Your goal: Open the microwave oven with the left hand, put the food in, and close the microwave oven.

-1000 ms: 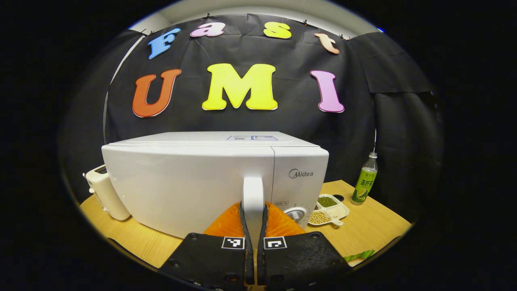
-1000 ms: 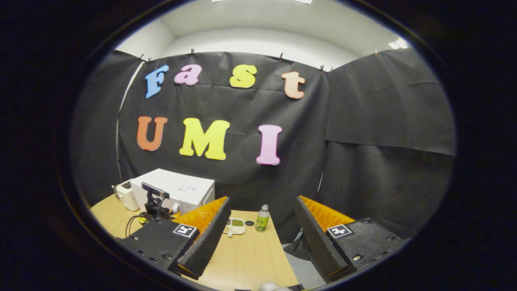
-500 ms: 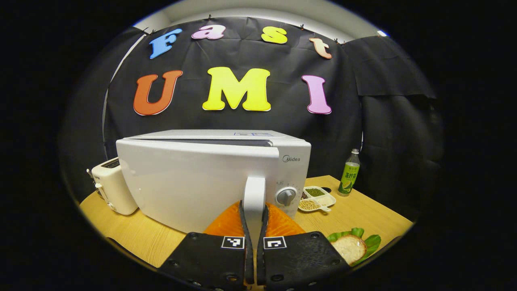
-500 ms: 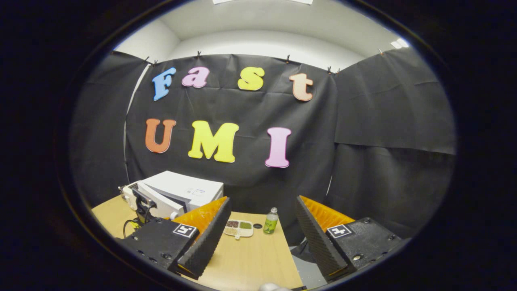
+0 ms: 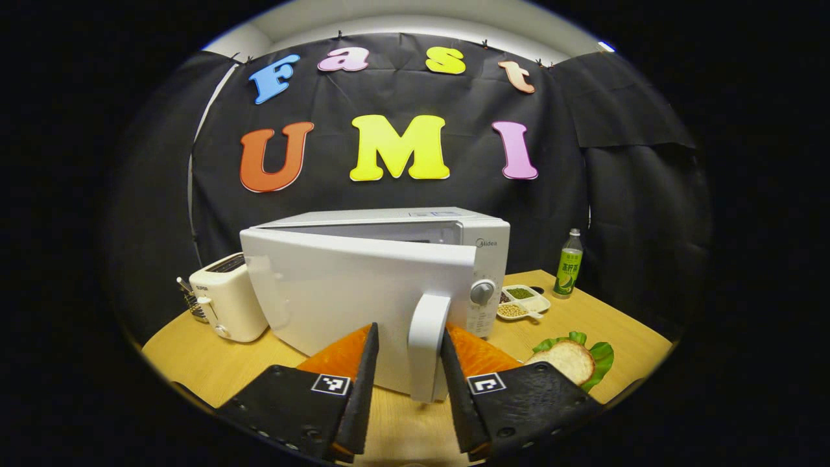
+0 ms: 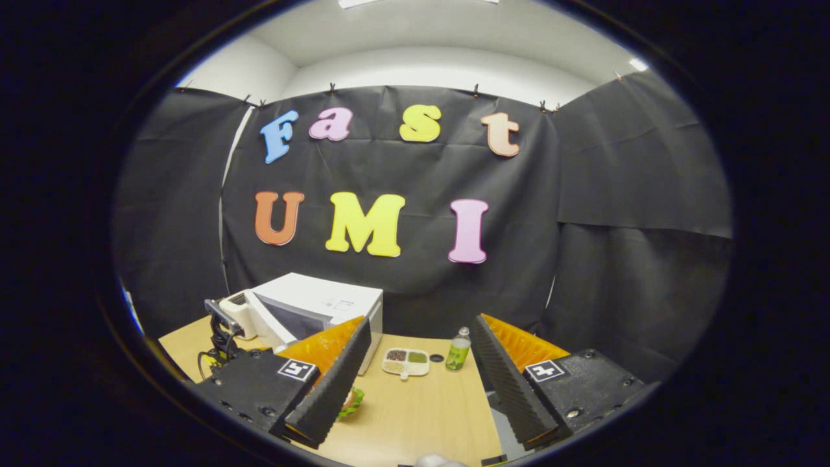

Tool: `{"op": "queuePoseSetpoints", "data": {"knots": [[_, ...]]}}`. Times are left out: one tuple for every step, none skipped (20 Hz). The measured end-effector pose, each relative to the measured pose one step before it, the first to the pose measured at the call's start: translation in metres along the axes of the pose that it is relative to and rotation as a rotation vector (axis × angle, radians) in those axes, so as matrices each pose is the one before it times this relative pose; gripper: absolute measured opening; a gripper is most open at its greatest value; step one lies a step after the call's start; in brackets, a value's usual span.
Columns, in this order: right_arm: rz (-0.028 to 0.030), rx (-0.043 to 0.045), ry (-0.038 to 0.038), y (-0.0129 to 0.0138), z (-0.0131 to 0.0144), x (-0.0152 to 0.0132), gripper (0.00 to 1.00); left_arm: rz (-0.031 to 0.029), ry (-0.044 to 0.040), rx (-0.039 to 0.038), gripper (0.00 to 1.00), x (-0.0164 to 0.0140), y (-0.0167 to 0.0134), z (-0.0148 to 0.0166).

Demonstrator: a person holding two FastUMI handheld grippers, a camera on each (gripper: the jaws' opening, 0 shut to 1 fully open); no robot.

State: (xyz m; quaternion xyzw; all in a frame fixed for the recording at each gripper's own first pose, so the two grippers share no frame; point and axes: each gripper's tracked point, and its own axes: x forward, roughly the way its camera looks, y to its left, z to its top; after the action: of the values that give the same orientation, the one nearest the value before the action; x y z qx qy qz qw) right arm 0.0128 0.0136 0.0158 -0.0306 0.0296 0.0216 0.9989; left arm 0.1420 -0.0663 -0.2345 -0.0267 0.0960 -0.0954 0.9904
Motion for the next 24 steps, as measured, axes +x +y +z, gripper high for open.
{"op": "queuePoseSetpoints", "data": {"knots": [[0.00946,0.00714,0.00046,0.00311,-0.00179,-0.00217,1.0,0.01891,0.00879,0.00339,0.52,-0.00404,0.00693,-0.00129],[0.00343,0.0005,-0.00158,0.00086,-0.00043,-0.00172,0.96,0.02018,0.00564,0.00498,0.68,-0.00772,0.01052,0.00083],[0.00274,-0.00228,0.00015,0.00063,-0.00174,-0.00195,0.96,-0.00475,0.00979,-0.00938,0.79,-0.00403,0.00332,-0.00212],[0.00828,0.00405,0.00222,0.00236,-0.00073,-0.00139,1.0,0.00154,0.00759,-0.00809,0.98,-0.00883,0.00365,-0.00255],[0.00642,0.00419,0.00246,0.00308,-0.0016,-0.00089,1.0,0.00876,0.00315,0.0063,0.98,-0.00496,0.00381,-0.00109],[0.00724,0.00335,0.00025,0.00265,-0.00114,-0.00156,0.96,0.01124,-0.0049,0.01826,0.98,-0.00722,0.00445,0.0007],[0.00414,0.00306,0.00379,0.00226,-0.00209,-0.00086,0.96,0.01234,0.00054,0.01418,0.98,-0.00461,0.00633,-0.00185],[0.00893,0.00249,0.00049,0.00368,-0.0011,-0.00159,1.0,0.01057,0.00112,0.00235,0.98,-0.00612,0.0058,-0.00185],[0.00656,0.00088,0.00006,0.00306,-0.00155,-0.00188,1.0,0.0079,0.00746,-0.00767,0.98,-0.0066,0.00562,-0.00328],[0.00671,-0.00184,0.00062,0.00291,-0.00019,-0.00103,1.0,0.00842,0.00586,-0.00661,0.96,-0.0065,0.00665,-0.00267],[0.00589,-0.00357,0.00036,0.00343,-0.00186,-0.0009,1.0,0.01016,0.00386,-0.00132,0.96,-0.00723,0.00739,-0.00206],[0.00439,-0.00478,-0.00157,0.00334,-0.00038,-0.00093,1.0,0.01214,0.00074,0.00573,0.97,-0.00707,0.00788,-0.00144],[0.00371,-0.00333,0.00157,0.00313,-0.00194,-0.00148,0.96,0.01204,0.00283,0.00828,0.97,-0.00663,0.00898,-0.00145],[0.00818,0.00019,0.00084,0.00447,-0.00174,-0.00118,0.96,0.01259,0.00402,0.00561,0.96,-0.00571,0.00944,-0.00232],[0.00656,0.00131,0.00136,0.00454,-0.00211,-0.00137,1.0,0.01392,0.00538,0.00163,0.96,-0.0057,0.01058,-0.00327],[0.00419,-0.0005,0.00189,0.00397,-0.00211,-0.00099,1.0,0.01511,0.00513,-0.00265,0.96,-0.00585,0.0098,-0.00244],[0.00515,0.00069,0.00334,0.00468,-0.00376,-0.00004,1.0,0.01873,0.00527,-0.00366,0.96,-0.00456,0.01138,-0.00323],[0.00477,0.00284,0.00603,0.00386,-0.00306,-0.00019,1.0,0.01618,0.00755,-0.00164,0.96,-0.00536,0.01257,-0.00354],[0.00593,0.00376,0.00435,0.00462,-0.00331,0.00025,1.0,0.01837,0.00584,-0.00014,0.96,-0.00371,0.01225,-0.00355],[0.00363,0.00389,0.00517,0.00379,-0.00201,0.00063,0.96,0.01922,0.00709,-0.00126,0.97,-0.004,0.01238,-0.00315],[0.00437,0.00455,0.00527,0.00383,-0.00414,0.0003,1.0,0.01841,0.00534,-0.00036,0.97,-0.00503,0.01142,-0.00243],[0.00419,0.0042,0.00221,0.0044,-0.00252,0.0005,1.0,0.01585,0.004,0.00165,0.97,-0.00391,0.01078,-0.00299],[0.00297,0.00248,0.00453,0.00392,-0.00329,0.00156,1.0,0.01416,0.00187,0.00198,0.97,-0.00247,0.01036,-0.00074],[-0.00003,0.00046,0.00599,0.00264,-0.00437,0.00162,1.0,0.01388,0.00201,0.0009,0.96,-0.00337,0.01081,-0.00268]]}}
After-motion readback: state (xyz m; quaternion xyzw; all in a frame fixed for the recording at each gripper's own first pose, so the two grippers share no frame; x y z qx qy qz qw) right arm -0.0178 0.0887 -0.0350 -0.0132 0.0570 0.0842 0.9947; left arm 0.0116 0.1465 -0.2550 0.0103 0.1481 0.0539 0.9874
